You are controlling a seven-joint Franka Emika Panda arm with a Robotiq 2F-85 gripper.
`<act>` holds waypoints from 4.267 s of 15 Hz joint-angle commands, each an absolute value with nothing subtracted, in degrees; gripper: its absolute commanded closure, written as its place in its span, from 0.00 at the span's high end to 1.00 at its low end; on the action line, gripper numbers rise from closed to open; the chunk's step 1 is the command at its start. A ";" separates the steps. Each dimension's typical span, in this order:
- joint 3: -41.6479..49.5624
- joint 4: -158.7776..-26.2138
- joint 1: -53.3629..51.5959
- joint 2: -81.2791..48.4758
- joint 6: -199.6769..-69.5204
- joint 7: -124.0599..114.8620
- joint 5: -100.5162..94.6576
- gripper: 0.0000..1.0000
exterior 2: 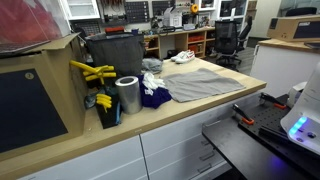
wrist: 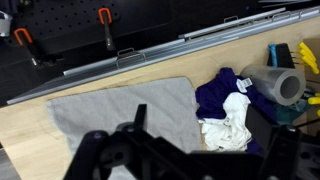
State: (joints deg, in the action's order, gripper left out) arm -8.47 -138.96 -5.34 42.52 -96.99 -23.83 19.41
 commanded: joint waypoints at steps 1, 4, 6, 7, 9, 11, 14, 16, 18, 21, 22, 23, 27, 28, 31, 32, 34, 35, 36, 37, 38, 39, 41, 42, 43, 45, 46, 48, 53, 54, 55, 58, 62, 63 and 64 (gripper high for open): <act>-9.41 -139.15 -3.87 42.93 -96.58 -23.00 19.35 1.00; -8.96 -140.59 -2.26 43.94 -96.86 -23.18 17.41 1.00; -8.46 -141.37 -0.76 44.70 -97.03 -22.97 15.21 1.00; -8.12 -141.75 -0.10 44.90 -96.83 -22.69 14.00 1.00; -7.11 -142.85 0.95 45.29 -96.78 -20.58 11.21 1.00; -5.68 -144.12 2.25 45.47 -97.18 -17.90 7.79 1.00; -3.02 -145.54 4.23 44.93 -97.95 -14.41 2.80 1.00; -1.03 -146.73 5.65 44.18 -99.30 -12.21 -0.51 1.00; 0.60 -147.93 6.86 43.39 -101.14 -10.83 -3.12 1.00; 2.21 -149.53 8.37 41.82 -104.75 -10.29 -6.21 1.00; 2.46 -149.90 8.89 41.17 -105.93 -10.63 -7.07 1.00; 2.76 -150.42 9.52 40.23 -107.46 -10.88 -8.26 1.00; 2.78 -149.79 11.11 36.69 -109.30 -11.72 -11.37 1.00; 3.00 -150.90 10.56 38.41 -109.17 -11.40 -10.32 1.00; 3.02 -150.89 10.65 37.77 -109.17 -11.42 -10.40 1.00; 3.02 -150.89 10.65 37.82 -109.17 -11.42 -10.40 1.00; 2.65 -151.35 10.23 37.26 -110.37 -12.09 -9.90 1.00; 2.99 -152.12 10.36 36.33 -111.52 -12.19 -9.82 1.00; 3.16 -152.83 10.60 35.67 -112.46 -12.43 -9.96 1.00; 3.34 -154.09 10.86 35.03 -114.20 -12.47 -10.35 1.00; 3.47 -155.17 11.05 34.46 -115.91 -12.53 -10.46 1.00; 3.50 -156.25 11.34 33.73 -117.93 -12.64 -10.71 1.00; 3.67 -158.17 12.08 31.53 -121.88 -12.73 -11.18 1.00; 3.80 -159.48 12.53 29.96 -124.40 -12.83 -11.53 1.00; 3.94 -160.29 12.92 28.57 -126.24 -12.62 -11.72 1.00; 3.98 -159.70 13.96 24.06 -129.65 -12.62 -12.52 1.00; 4.02 -159.84 14.54 22.21 -131.35 -12.96 -13.16 1.00; 4.04 -159.85 15.56 18.34 -134.45 -13.86 -14.62 1.00; 4.45 -159.85 17.52 8.69 -140.28 -20.01 -21.36 1.00; 4.69 -159.62 17.52 6.94 -140.90 -21.54 -22.74 1.00; 5.03 -159.33 17.31 4.91 -141.82 -23.15 -24.02 1.00; 6.03 -158.48 15.79 0.40 -143.67 -26.62 -26.19 1.00; 7.48 -156.88 13.15 -5.01 -146.08 -29.49 -26.95 1.00; 7.86 -156.51 12.41 -6.11 -146.73 -29.80 -26.68 1.00; 8.26 -156.15 11.59 -7.01 -147.34 -29.84 -26.27 1.00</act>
State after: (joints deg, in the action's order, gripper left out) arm 6.50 -157.92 14.34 -3.58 -145.43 -27.60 -25.81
